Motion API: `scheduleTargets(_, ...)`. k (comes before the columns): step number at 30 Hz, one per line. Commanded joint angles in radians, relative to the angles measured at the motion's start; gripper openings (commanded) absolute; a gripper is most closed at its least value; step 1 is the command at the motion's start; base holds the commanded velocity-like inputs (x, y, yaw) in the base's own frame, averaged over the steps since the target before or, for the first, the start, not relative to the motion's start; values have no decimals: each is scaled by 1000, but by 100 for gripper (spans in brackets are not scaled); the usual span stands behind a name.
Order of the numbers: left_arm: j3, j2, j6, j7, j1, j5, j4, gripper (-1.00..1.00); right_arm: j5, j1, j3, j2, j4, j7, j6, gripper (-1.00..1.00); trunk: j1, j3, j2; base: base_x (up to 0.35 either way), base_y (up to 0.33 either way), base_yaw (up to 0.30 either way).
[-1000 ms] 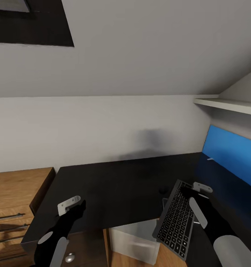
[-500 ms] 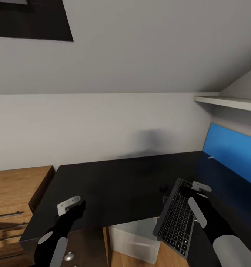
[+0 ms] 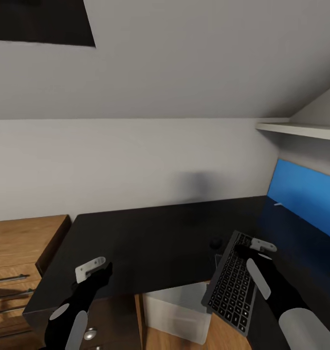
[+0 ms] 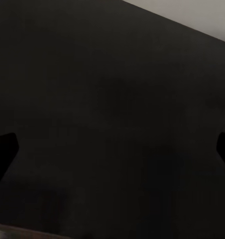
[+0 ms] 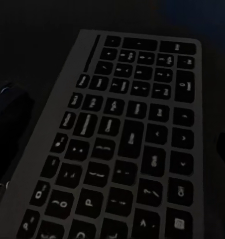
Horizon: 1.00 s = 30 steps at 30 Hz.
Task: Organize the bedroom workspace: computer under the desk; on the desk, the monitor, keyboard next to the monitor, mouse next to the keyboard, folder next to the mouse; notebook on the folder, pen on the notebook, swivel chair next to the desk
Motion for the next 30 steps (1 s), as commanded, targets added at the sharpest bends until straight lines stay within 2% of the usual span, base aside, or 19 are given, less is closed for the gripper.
scheduleTargets(1,0,-1,4,6,-1,11,-2,100,-7,-1,5,0,-2,-8,4,100,4,-4,-8,0,0,0)
scheduleTargets(5,1,-1,3,6,-1,11,-2,100,-4,-1,21,6,-2,-8,4,100,19,-17,-36,0,0,0)
scheduleTargets(9,1,-1,3,6,-1,11,-2,100,-3,-1,35,7,-1,-9,4,100,19,-17,-36,0,0,0)
scheduleTargets(19,1,0,3,6,-1,11,-2,100,-1,-1,41,8,1,-10,4,100,19,-17,-36,0,0,0)
scheduleTargets(27,1,-1,3,6,-1,10,-3,100,-1,-1,44,8,2,-11,4,100,50,-42,-92,0,0,0)
scheduleTargets(30,1,-1,3,6,-1,10,-3,100,-1,-1,66,8,2,-11,4,100,61,-51,-113,0,0,0)
